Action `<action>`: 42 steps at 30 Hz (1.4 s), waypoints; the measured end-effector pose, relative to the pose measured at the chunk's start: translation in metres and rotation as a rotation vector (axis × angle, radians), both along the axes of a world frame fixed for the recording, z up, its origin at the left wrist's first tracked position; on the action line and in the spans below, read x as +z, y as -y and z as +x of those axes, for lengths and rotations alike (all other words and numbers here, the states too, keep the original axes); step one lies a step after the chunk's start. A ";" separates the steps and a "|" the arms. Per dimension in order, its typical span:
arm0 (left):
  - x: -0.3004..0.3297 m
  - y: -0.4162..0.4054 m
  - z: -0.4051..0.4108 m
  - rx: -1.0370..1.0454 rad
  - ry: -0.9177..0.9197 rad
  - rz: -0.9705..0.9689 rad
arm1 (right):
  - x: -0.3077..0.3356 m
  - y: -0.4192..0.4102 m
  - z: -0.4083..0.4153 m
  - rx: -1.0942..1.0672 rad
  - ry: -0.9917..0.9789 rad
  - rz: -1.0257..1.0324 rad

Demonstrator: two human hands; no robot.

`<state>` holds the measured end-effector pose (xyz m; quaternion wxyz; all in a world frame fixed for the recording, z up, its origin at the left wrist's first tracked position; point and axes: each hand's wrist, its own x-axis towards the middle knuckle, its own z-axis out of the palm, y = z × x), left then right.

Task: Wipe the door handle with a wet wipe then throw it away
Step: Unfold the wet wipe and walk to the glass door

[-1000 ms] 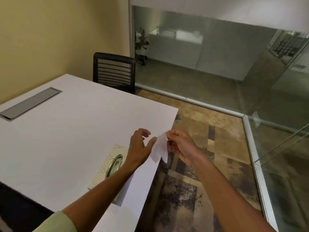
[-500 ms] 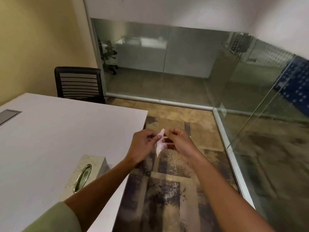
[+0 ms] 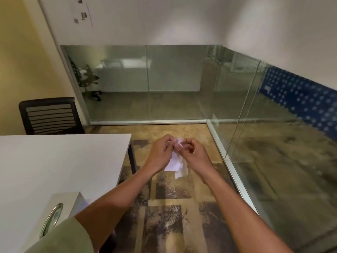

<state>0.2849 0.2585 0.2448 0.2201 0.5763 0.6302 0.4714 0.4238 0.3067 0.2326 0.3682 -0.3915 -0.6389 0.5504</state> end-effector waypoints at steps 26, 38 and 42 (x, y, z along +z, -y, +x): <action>0.046 -0.146 0.212 -0.735 -0.329 -0.051 | -0.019 -0.047 0.235 -0.387 -0.072 0.040; 0.039 -0.282 0.255 -1.195 -0.350 -0.294 | 0.000 -0.093 0.285 -0.632 -0.509 -0.218; 0.015 -0.299 0.282 -1.275 0.382 -0.655 | 0.001 -0.099 0.295 -0.808 -0.590 -0.201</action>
